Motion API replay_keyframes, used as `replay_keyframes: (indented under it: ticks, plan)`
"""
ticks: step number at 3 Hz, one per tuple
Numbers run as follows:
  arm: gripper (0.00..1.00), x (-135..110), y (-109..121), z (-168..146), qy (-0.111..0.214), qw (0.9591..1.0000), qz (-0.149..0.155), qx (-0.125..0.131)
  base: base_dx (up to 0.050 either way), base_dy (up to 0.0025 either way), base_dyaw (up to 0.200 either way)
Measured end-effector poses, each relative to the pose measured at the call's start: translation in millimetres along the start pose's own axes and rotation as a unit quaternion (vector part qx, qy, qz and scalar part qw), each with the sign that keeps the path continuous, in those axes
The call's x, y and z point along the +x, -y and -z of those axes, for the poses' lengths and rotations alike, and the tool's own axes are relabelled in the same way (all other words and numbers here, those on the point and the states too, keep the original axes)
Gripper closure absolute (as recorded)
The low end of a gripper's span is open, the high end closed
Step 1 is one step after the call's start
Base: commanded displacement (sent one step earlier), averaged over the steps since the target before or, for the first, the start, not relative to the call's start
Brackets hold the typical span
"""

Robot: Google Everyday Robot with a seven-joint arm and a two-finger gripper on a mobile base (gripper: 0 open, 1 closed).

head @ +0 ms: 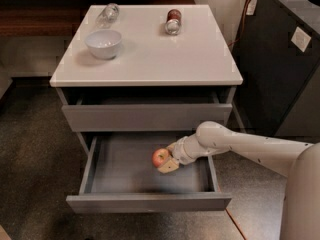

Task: Pick apple from middle drawer and place on counter

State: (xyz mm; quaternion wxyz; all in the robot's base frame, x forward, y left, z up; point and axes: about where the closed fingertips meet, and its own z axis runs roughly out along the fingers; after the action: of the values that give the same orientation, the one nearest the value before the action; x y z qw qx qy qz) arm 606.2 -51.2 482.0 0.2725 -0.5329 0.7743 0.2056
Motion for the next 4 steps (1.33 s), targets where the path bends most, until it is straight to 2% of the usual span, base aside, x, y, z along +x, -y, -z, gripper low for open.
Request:
replay_keyframes:
  ticks: [1,3,4]
  plan:
    - [1.0,-29.6,-25.1,18.8,0.001,0.9994,0.032,-0.01,0.0,0.0,0.0]
    - [1.0,-71.4,-57.7,61.8,0.009,0.9965,0.082,-0.012,0.0,0.0,0.0]
    - [1.0,-71.7,-57.9,61.9,0.01,0.9965,0.082,-0.012,0.0,0.0,0.0]
